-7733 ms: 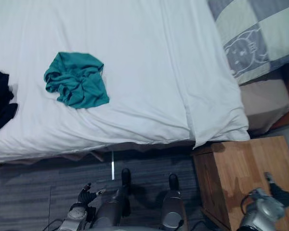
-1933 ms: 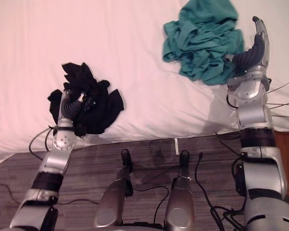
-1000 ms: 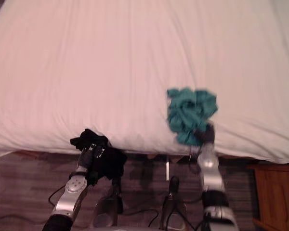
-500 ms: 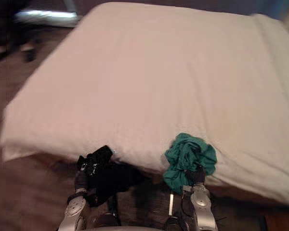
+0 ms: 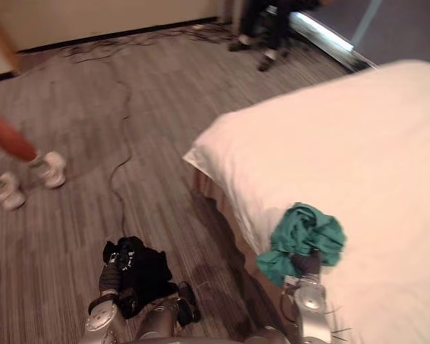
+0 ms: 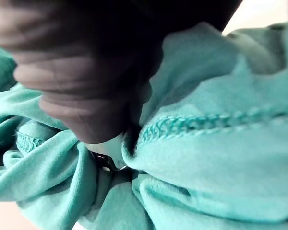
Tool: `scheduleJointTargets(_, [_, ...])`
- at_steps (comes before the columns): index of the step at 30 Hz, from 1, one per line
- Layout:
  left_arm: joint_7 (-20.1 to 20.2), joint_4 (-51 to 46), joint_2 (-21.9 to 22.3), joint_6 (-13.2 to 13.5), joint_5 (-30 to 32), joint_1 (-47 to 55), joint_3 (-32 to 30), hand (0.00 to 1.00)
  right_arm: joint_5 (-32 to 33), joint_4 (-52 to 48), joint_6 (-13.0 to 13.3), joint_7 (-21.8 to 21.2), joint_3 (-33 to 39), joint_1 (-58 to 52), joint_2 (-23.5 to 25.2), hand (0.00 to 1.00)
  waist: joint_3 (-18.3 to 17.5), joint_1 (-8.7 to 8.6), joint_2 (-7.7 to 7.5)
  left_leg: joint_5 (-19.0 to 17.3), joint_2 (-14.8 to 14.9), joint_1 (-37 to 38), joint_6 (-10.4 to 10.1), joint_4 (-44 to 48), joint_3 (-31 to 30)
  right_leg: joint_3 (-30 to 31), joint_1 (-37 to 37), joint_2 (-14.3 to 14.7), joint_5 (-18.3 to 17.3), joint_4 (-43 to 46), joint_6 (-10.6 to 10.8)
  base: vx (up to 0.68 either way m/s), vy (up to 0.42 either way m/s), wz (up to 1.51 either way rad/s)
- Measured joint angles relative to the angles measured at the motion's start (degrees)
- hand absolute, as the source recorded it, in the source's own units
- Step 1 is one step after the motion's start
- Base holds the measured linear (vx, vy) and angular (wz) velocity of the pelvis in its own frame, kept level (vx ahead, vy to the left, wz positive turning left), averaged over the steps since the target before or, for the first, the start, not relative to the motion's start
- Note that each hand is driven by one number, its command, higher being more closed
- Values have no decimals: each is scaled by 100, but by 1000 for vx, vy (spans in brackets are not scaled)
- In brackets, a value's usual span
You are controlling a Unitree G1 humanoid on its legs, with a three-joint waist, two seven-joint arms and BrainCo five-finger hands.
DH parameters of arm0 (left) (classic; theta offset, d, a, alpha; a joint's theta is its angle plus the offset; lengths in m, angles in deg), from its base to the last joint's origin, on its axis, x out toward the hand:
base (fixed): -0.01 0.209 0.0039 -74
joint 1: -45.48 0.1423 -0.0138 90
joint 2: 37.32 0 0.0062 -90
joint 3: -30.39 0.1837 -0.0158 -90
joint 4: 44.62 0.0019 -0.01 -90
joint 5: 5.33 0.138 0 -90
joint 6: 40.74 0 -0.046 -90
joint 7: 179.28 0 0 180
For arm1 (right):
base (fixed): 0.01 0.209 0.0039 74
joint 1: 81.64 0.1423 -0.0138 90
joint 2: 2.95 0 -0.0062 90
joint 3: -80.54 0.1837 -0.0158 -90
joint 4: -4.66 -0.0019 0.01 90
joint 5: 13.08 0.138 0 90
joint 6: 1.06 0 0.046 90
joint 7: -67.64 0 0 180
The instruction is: Tidy the bed and pick cloth on bed and put in laundry
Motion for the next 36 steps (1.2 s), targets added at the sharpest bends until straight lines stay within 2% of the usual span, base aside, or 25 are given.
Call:
scheduleJointTargets(2, [23,-2,-8,8,8,-65,245,100,40,-61,5,-11,31,-61,73,100,105,-28,63,10,-274,324,-15,-521,-97,609,-254,438,-291,-954,252,160,-87,224])
scheduleJointTargets(3, [32,-1,-9,19,16,-75,366,100,66,-101,7,-6,88,-51,124,100,105,-35,16,72,-442,446,-119,-782,-145,1088,-368,631,-289,-1818,366,146,-129,249])
scheduleJointTargets(4, [31,4,-125,67,33,-118,409,100,131,-5,27,4,171,-54,330,100,127,-129,-303,-16,-652,177,-85,45,-283,1320,-478,342,249,-2223,214,149,-167,209])
scheduleJointTargets(5, [10,37,-61,59,32,-41,402,100,187,54,18,1,163,-20,303,100,99,10,-161,-158,-422,5,176,919,-481,1205,-457,388,147,-2116,225,150,-178,106])
scheduleJointTargets(6, [5,117,42,44,34,62,390,100,220,84,4,-20,152,73,290,100,173,130,-19,-502,-328,42,52,1049,-639,1264,-336,573,114,-2147,274,145,-122,17])
scheduleJointTargets(7, [11,176,43,28,33,158,417,100,273,83,2,-11,63,31,338,100,181,157,2,-500,-350,138,46,951,-675,1333,-188,583,226,-2364,263,115,-60,-5])
scheduleJointTargets(8, [139,687,0,3,-131,92,819,100,394,324,-4,-22,42,-628,415,100,-227,318,249,645,-374,1222,-182,-1305,-697,1296,687,901,1075,-4049,251,56,7,5])
scheduleJointTargets(14, [140,753,0,6,-131,62,806,100,392,434,4,-25,69,-647,370,100,-229,314,245,644,-372,1235,-182,-1341,-691,1312,687,907,1068,-4062,246,0,0,0])
scheduleJointTargets(21, [153,2049,-4,71,-132,-401,760,100,250,1851,-11,-162,74,-528,260,100,-233,305,234,569,-365,1534,-231,-1361,-686,1326,985,964,1008,-4167,194,5,-24,-2])
scheduleJointTargets(23, [157,2407,-5,137,-136,-492,584,100,155,2250,-12,-273,31,-474,168,100,-279,312,200,464,-334,1514,-266,-1285,-660,1347,997,989,926,-4141,177,31,-56,-3])
scheduleJointTargets(24, [155,2469,-18,156,-144,-530,545,100,155,2313,-11,-279,2,-440,143,100,-268,304,176,373,-322,1432,-341,-1119,-665,1354,992,988,892,-4107,177,54,-71,8])
scheduleJointTargets(25, [156,2505,-46,166,-162,-559,499,100,155,2342,-11,-287,-3,-400,119,100,-219,300,145,145,-267,1221,-535,-679,-668,1356,978,1010,850,-4043,131,30,-88,14])
scheduleJointTargets(26, [165,2504,-46,249,-257,-604,410,100,156,2340,-10,-292,-27,-345,59,100,-122,317,122,-225,-147,947,-898,37,-662,1361,988,1028,807,-4020,64,10,-87,2])
scheduleJointTargets(27, [158,2504,-45,266,-274,-578,342,100,156,2330,-10,-292,-129,-322,-68,100,-83,350,150,-531,40,745,-1160,656,-585,1420,1038,1059,762,-4015,-10,3,-64,-12])
scheduleJointTargets(28, [157,2504,-53,270,-293,-558,323,100,156,2328,-10,-296,-177,-288,-133,100,-56,375,184,-644,137,699,-1233,894,-536,1455,1089,1114,739,-4023,-48,29,-43,-25])
scheduleJointTargets(29, [155,2511,-64,270,-303,-531,316,100,156,2304,-8,-312,-208,-248,-201,100,-34,385,213,-688,222,674,-1239,1086,-492,1500,1154,1160,729,-4044,-65,71,-65,-11])
scheduleJointTargets(30, [155,2552,-88,274,-300,-574,209,100,157,2260,-7,-345,-157,-177,-182,100,35,356,101,-566,241,478,-1270,1456,-402,1560,1319,1102,718,-4163,-109,84,-58,-1])
scheduleJointTargets(31, [156,2588,-83,271,-300,-602,206,100,157,2237,-7,-362,-113,-158,-176,100,53,333,73,-593,233,392,-1223,1573,-334,1557,1355,1044,722,-4194,-116,89,-57,-1])
scheduleJointTargets(32, [158,2593,-58,273,-298,-608,209,100,157,2181,-7,-374,-50,-123,-235,100,60,336,75,-717,230,295,-1017,1445,-251,1593,1363,935,702,-4207,-105,97,-4,-12])
scheduleJointTargets(34, [161,2592,-37,275,-295,-670,208,100,157,2158,-6,-374,22,-44,-322,100,81,345,147,-590,231,146,-986,678,-261,1638,1370,828,633,-4287,-32,145,86,-17])
scheduleJointTargets(35, [163,2591,-38,276,-287,-699,207,100,155,2154,-6,-373,22,-16,-344,100,76,357,197,-377,268,90,-1013,33,-271,1645,1364,796,580,-4370,45,158,134,-11])
scheduleJointTargets(36, [165,2590,-37,276,-276,-705,207,100,152,2152,-7,-372,20,-10,-347,100,72,371,224,-308,325,44,-982,-145,-259,1655,1367,792,525,-4390,82,298,232,-12])
